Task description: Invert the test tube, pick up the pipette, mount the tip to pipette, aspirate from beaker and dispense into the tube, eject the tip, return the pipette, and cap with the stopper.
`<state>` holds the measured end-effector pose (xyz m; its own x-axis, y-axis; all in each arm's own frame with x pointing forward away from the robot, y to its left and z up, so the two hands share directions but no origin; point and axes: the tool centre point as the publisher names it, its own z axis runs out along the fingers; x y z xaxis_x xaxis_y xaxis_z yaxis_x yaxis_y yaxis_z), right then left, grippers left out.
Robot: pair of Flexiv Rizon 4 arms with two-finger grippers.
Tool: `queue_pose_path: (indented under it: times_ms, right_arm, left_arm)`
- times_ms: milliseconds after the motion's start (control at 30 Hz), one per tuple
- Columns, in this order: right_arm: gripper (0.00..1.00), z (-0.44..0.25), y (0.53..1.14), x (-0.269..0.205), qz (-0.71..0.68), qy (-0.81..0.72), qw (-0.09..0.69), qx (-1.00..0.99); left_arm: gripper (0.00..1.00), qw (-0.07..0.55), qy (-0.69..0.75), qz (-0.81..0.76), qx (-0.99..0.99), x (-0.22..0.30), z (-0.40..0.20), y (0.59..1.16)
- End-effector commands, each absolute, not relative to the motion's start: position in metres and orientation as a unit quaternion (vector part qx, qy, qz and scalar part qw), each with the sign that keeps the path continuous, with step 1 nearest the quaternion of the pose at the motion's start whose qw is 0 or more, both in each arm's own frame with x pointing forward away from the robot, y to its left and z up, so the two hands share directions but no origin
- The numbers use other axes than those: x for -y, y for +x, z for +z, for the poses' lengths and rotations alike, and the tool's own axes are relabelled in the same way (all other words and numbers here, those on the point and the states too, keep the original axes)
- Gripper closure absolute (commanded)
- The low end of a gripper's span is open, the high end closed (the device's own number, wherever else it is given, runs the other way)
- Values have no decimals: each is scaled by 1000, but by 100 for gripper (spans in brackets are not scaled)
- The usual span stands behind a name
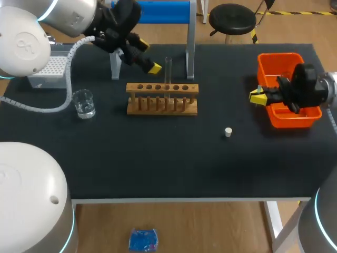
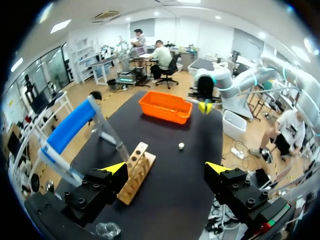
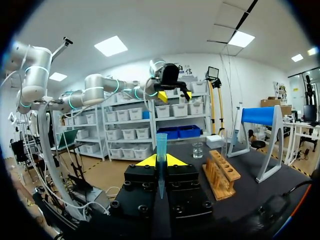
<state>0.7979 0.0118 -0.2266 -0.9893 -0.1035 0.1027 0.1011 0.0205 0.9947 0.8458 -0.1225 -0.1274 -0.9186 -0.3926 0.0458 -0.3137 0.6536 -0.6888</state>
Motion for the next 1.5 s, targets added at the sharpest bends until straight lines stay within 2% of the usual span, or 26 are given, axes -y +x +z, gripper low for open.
queue_pose_path:
  times_ms: [33, 400, 733, 1000, 1500]
  right_arm:
    - [100, -227, 798, -11, -700, 2, 74, 710]
    - [100, -227, 798, -11, -700, 2, 74, 710]
    - [100, -227, 798, -11, -700, 2, 74, 710]
    - [100, -227, 798, -11, -700, 2, 74, 710]
    - [100, -227, 798, -11, -700, 2, 74, 710]
  left_arm:
    - [0, 52, -226, -358, -904, 89, -141, 869]
    - [0, 99, -332, -340, -874, 13, -142, 933]
    - [0, 165, -456, -317, -815, -22, -159, 978]
    - [0, 219, -512, -311, -770, -26, -159, 1005]
    - [0, 269, -561, -309, -720, -11, -163, 1028]
